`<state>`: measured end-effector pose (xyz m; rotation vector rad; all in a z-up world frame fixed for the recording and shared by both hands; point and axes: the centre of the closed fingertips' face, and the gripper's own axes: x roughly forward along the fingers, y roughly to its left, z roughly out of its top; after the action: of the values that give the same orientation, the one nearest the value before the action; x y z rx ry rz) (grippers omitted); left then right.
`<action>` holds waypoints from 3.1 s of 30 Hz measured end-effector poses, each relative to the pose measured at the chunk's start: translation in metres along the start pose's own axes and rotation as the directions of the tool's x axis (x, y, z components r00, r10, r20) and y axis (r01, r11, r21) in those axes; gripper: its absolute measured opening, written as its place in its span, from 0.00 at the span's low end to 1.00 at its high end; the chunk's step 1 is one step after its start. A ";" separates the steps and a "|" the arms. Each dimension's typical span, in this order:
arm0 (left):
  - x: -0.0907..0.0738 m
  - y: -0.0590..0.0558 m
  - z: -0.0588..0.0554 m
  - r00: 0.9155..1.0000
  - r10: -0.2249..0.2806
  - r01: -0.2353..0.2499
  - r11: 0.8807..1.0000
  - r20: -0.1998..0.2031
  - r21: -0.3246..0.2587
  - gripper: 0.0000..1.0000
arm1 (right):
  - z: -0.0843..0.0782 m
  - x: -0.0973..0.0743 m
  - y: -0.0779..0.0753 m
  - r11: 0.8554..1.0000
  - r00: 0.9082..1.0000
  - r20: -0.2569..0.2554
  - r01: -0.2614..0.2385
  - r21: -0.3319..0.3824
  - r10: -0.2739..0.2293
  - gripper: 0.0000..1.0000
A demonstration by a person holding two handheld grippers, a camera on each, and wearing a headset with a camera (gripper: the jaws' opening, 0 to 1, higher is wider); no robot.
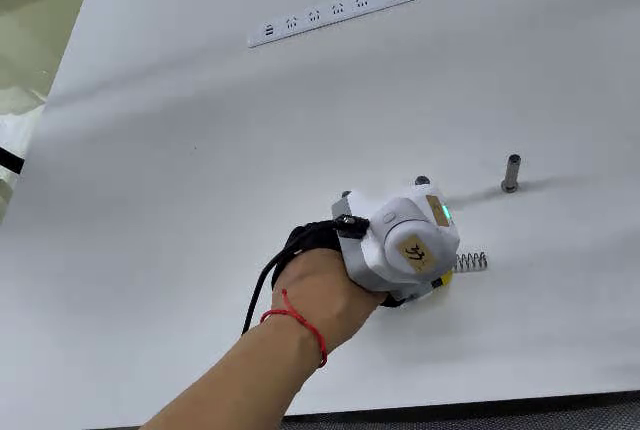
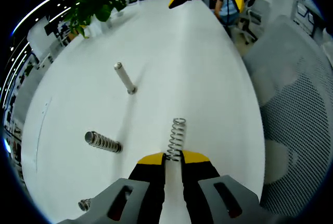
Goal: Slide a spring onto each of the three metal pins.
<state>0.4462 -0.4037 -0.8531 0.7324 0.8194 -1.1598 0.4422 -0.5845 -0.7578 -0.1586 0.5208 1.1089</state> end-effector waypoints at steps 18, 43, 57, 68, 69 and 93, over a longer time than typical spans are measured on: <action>-0.003 -0.004 0.005 0.999 -0.007 0.009 0.999 0.051 -0.039 0.11 | 0.013 0.015 0.007 0.999 1.000 0.001 -0.030 -0.033 0.030 0.84; -0.013 -0.009 0.008 0.992 -0.021 0.032 0.995 0.128 -0.090 0.11 | 0.023 0.042 0.027 0.996 0.997 0.001 -0.083 -0.027 0.083 0.81; -0.052 -0.005 0.044 0.944 0.032 0.027 0.985 0.329 -0.172 0.11 | 0.076 0.053 0.037 0.990 0.989 0.062 -0.134 -0.045 0.137 0.72; -0.100 0.006 0.078 0.849 0.101 0.045 0.964 0.518 -0.261 0.11 | 0.117 0.063 0.051 0.982 0.976 0.104 -0.191 -0.010 0.191 0.50; -0.103 0.007 0.081 0.841 0.106 0.048 0.962 0.531 -0.268 0.11 | 0.120 0.063 0.050 0.982 0.975 0.115 -0.191 -0.004 0.190 0.48; -0.153 0.011 0.118 0.677 0.136 0.139 0.942 0.723 -0.307 0.11 | 0.159 0.064 0.063 0.948 0.934 0.251 -0.292 0.128 0.254 0.20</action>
<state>0.4478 -0.4268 -0.6612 -0.0701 0.2955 -1.1404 0.4592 -0.4446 -0.6413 0.1920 0.4290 1.3310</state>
